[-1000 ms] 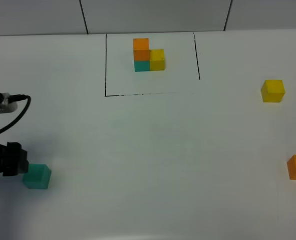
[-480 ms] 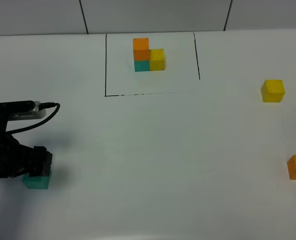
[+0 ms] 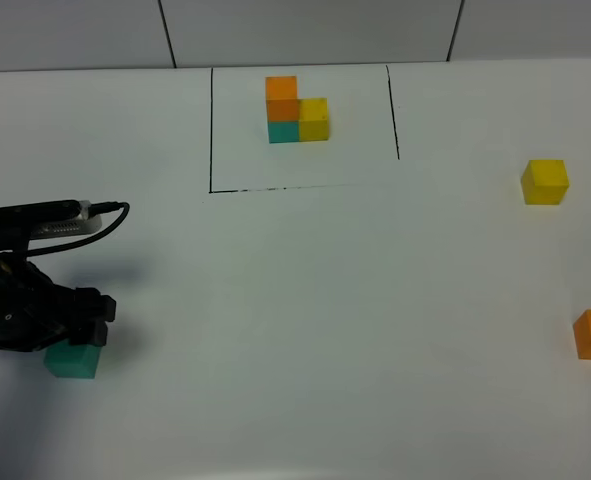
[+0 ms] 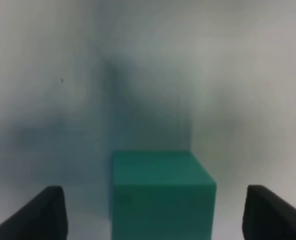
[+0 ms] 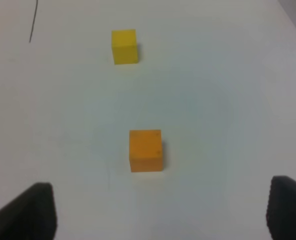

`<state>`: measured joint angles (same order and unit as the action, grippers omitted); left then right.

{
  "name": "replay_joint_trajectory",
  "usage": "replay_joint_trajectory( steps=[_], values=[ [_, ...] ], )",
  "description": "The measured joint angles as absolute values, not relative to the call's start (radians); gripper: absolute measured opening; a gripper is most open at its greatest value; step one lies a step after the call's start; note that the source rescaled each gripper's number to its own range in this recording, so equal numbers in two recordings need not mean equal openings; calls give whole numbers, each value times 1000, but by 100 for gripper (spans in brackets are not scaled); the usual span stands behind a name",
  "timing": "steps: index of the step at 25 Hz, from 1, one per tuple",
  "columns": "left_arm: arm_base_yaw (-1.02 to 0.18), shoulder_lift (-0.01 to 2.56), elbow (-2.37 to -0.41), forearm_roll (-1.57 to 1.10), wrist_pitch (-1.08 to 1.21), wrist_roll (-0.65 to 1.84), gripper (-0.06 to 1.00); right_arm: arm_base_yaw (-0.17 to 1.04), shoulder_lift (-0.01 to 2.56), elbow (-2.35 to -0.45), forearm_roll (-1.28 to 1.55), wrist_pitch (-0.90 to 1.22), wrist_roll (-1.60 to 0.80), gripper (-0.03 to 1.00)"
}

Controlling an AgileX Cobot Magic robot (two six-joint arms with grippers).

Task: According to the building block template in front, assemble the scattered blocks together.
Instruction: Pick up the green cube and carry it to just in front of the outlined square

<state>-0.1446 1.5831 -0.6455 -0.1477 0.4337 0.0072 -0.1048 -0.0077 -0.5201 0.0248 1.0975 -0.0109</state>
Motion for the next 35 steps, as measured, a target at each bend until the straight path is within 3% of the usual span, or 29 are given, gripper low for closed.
replay_joint_trajectory(
  steps=[3, 6, 35],
  values=[
    [-145, 1583, -645, -148, 435, 9, 41, -105, -8, -520, 25, 1097, -11, 76],
    [-145, 1583, -645, -148, 435, 15, 34, -105, -8, -520, 25, 1097, -11, 76],
    [-145, 1609, -647, -148, 435, 38, 31, -105, -8, -520, 28, 1097, -11, 76]
  ],
)
